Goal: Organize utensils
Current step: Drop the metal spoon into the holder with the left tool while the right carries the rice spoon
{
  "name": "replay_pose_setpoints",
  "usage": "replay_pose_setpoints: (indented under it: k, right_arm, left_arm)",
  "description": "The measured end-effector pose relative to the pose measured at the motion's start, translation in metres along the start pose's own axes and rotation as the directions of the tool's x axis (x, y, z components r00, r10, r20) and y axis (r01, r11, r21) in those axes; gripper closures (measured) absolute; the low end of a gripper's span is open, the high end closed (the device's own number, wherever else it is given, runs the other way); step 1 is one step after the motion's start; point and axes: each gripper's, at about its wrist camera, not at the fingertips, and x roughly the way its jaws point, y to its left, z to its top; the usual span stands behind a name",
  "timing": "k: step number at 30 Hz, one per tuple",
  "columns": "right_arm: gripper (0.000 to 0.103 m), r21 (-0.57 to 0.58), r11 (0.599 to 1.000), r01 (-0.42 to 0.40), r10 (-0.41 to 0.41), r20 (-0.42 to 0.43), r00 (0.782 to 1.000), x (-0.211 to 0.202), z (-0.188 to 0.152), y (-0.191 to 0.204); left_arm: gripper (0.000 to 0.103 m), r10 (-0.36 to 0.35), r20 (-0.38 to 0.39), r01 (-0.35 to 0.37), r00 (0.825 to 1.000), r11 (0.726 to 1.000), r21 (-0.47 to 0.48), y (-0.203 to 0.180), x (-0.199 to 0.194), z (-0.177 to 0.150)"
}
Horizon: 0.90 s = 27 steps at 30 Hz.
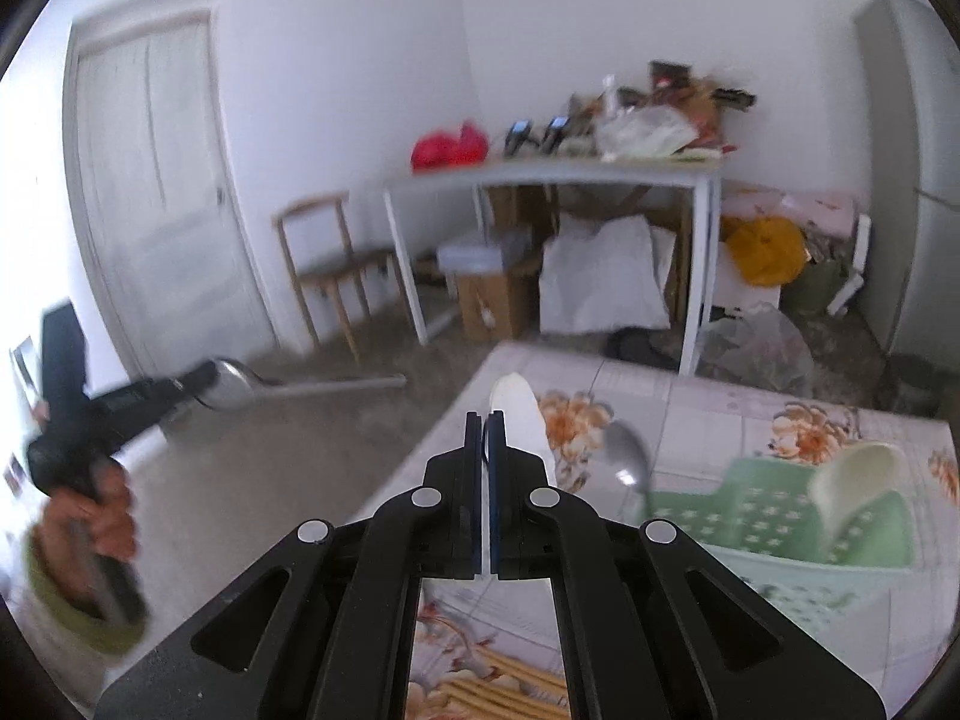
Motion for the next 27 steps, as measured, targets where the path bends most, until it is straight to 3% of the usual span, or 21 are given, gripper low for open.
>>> replay_pose_setpoints:
  k: [5,11,16,20,27]
  right_arm:
    - [0.103,0.111,0.993,0.032,-0.044,0.112,0.993,-0.058,0.009,-0.027]
    - [0.103,0.189,0.97,0.156,-0.186,0.155,0.97,-0.094,0.0,-0.056]
    - [0.103,0.24,0.951,0.195,-0.235,0.154,0.96,-0.103,-0.013,-0.068]
    - [0.103,0.26,0.945,0.2,-0.245,0.151,0.958,-0.106,-0.021,-0.074]
    - [0.103,0.287,0.938,0.192,-0.241,0.145,0.96,-0.113,-0.031,-0.087]
  left_arm:
    - [0.101,-0.16,0.015,0.158,0.987,0.982,0.1,-0.051,-0.006,0.018]
    - [0.101,-0.256,-0.038,0.255,0.966,0.917,0.307,-0.123,0.003,0.019]
    - [0.101,-0.246,-0.105,0.266,0.964,0.841,0.471,-0.169,0.012,0.0]
    - [0.101,-0.178,-0.118,0.213,0.977,0.757,0.617,-0.202,0.02,-0.022]
    - [0.101,-0.09,-0.132,0.159,0.987,0.626,0.764,-0.231,0.044,-0.058]
